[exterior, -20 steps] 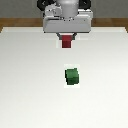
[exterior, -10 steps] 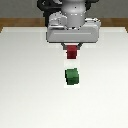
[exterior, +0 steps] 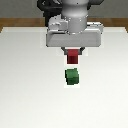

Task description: Place the red cube on top of the green cube.

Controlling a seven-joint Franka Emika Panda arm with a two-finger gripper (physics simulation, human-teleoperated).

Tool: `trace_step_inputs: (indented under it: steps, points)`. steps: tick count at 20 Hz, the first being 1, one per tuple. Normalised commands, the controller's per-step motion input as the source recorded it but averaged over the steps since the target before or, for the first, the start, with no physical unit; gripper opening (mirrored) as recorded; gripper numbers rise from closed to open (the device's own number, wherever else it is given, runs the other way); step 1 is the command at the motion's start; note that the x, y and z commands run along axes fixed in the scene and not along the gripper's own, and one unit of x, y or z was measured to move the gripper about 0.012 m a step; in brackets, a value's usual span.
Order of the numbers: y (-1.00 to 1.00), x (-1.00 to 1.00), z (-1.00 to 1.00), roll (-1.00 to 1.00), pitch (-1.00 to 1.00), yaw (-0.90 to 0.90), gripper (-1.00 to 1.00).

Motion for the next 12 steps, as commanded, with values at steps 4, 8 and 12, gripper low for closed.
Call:
trace_step_inputs:
  steps: [4, 8, 12]
  points:
    - [0.0, 0.0, 0.0, 0.0, 0.0, 0.0, -1.0]
    - [0.0, 0.0, -0.75, 0.0, 0.0, 0.0, -1.0]
    - [0.0, 0.0, -0.25, 0.0, 0.0, 0.0, 1.0]
